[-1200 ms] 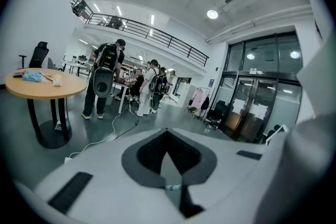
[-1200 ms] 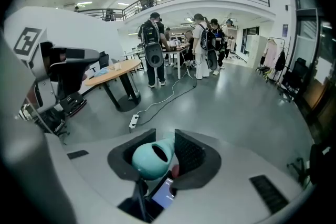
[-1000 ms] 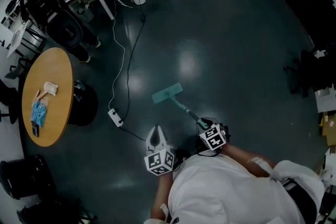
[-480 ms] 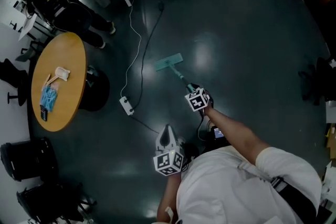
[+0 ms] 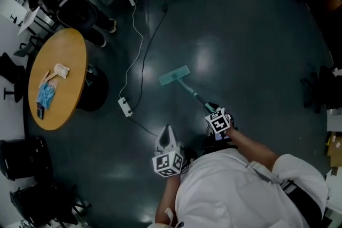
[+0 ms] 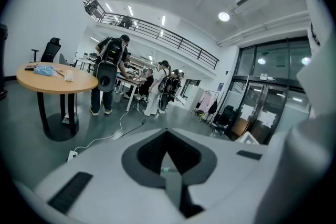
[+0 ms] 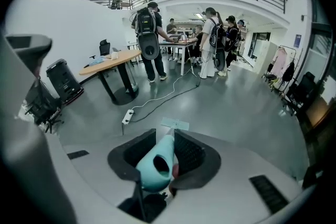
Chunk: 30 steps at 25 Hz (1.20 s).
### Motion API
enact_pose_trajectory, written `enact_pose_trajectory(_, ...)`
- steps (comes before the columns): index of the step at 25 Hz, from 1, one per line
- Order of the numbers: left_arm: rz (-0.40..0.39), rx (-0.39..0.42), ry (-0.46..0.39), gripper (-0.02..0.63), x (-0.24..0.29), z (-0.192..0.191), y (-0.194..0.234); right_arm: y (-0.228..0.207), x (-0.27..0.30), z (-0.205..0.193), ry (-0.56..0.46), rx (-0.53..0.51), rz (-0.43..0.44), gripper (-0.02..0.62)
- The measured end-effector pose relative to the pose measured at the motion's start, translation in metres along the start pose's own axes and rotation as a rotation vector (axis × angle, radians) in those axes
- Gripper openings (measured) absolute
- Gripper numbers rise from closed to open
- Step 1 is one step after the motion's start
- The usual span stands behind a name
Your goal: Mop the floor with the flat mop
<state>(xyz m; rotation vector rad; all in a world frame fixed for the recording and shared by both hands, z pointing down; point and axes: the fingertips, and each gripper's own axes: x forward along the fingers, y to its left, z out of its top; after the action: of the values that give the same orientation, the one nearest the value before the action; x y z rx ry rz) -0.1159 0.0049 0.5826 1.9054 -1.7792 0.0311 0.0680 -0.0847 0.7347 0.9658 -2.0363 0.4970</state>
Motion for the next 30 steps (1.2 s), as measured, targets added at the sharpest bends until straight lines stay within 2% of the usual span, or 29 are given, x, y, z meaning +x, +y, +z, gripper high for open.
enact_pose_trajectory(4, -0.022, 0.007, -0.007, 0.005, 0.001, 0.004, -0.005, 0.005, -0.07, -0.045, 0.043, 0.016, 0.033, 0.115)
enact_pose_trajectory(8, -0.035, -0.008, -0.005, 0.005, 0.004, 0.003, -0.006, 0.007, -0.108, -0.058, 0.06, 0.0, 0.037, 0.115)
enact_pose_trajectory(12, -0.039, -0.011, 0.003, 0.005, 0.004, -0.002, -0.011, 0.011, -0.105, -0.074, 0.062, 0.005, 0.033, 0.115)
enact_pose_trajectory(16, -0.026, -0.012, 0.01, 0.005, -0.003, -0.004, -0.01, 0.018, -0.07, -0.078, 0.069, 0.017, 0.031, 0.115)
enact_pose_trajectory(18, -0.015, -0.016, 0.01, 0.005, -0.007, -0.004, -0.008, 0.013, -0.041, -0.059, 0.04, 0.025, 0.01, 0.115)
enact_pose_trajectory(23, 0.035, -0.047, 0.028, 0.005, -0.012, -0.012, 0.006, 0.0, 0.046, 0.033, -0.064, 0.006, -0.023, 0.114)
enact_pose_trajectory(27, 0.073, -0.066, 0.038, 0.005, -0.024, -0.019, 0.019, -0.002, 0.102, 0.086, -0.06, 0.003, -0.048, 0.114)
enact_pose_trajectory(30, 0.087, -0.072, 0.034, 0.005, -0.028, -0.021, 0.025, 0.001, 0.118, 0.104, -0.05, -0.011, -0.05, 0.114)
